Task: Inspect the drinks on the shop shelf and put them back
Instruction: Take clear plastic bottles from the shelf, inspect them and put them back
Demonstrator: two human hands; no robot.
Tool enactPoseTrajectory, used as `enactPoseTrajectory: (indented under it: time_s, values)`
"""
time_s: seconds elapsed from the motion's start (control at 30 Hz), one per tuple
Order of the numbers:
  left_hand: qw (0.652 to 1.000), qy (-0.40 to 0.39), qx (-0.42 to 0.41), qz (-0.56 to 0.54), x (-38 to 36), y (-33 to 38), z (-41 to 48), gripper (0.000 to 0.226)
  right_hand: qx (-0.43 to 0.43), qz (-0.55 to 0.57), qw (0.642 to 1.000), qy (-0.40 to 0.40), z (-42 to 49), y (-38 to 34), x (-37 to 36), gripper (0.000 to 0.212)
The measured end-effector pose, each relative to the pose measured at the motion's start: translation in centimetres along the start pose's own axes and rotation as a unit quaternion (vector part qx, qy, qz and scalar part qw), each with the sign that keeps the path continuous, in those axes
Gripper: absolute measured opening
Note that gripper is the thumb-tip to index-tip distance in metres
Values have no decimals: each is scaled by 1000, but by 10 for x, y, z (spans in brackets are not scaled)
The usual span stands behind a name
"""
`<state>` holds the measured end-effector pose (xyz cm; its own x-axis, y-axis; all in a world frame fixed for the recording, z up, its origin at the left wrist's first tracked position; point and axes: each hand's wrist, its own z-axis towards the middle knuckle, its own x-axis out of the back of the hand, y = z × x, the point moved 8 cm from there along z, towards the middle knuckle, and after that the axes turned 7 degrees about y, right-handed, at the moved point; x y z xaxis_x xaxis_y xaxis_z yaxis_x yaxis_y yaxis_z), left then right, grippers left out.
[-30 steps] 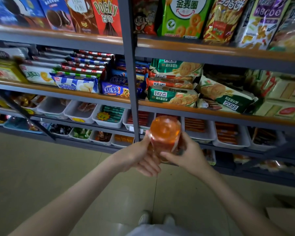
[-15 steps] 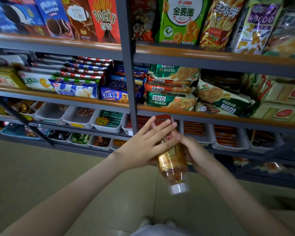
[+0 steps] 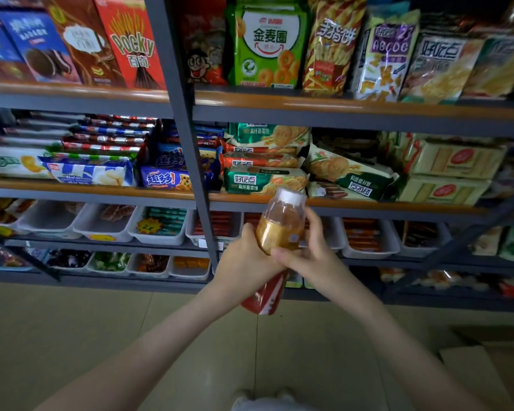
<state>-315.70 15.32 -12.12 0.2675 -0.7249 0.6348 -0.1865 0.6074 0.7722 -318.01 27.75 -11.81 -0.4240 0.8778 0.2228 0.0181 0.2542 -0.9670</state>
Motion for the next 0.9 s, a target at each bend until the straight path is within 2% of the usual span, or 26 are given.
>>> enactPoseTrajectory:
  time_s: [0.1,0.13,0.2,0.3,0.37,0.43,0.47,0.53,0.63,0.7,0.8,0.9]
  values:
    - [1000,-16,8,23,0,4,-3,57,11,59,997,40,2,2,1,83]
    - [999,-40,2,14,0,5,-3,57,18,70,996,46,2,2,2,83]
    - [989,-138,-7,-55,-2,6,-5,59,27,116,991,60,0,-1,8,87]
    - [956,-230,-15,-184,4,2,-7,60,7,192,979,66,2,1,13,94]
    - [918,-281,35,-279,2,-5,-9,66,-4,244,968,61,5,1,13,89]
    - [872,-351,94,-327,-7,-8,-18,87,2,270,962,47,7,0,9,80]
    - [862,-369,102,-331,-11,-8,-22,97,6,275,961,38,8,0,8,77]
    - [872,-361,85,-320,-13,-5,-23,101,9,282,959,16,8,1,5,72]
    - [912,-290,56,-284,-7,-2,-19,81,-9,278,961,-4,8,2,5,63]
    - [941,-242,33,-234,-2,-1,-15,75,6,213,977,2,8,-3,10,65]
    - [976,-152,11,-153,5,-3,-10,71,31,123,991,32,9,-9,15,88]
    - [992,-84,2,-94,8,-4,-8,78,67,37,996,49,5,-13,10,105]
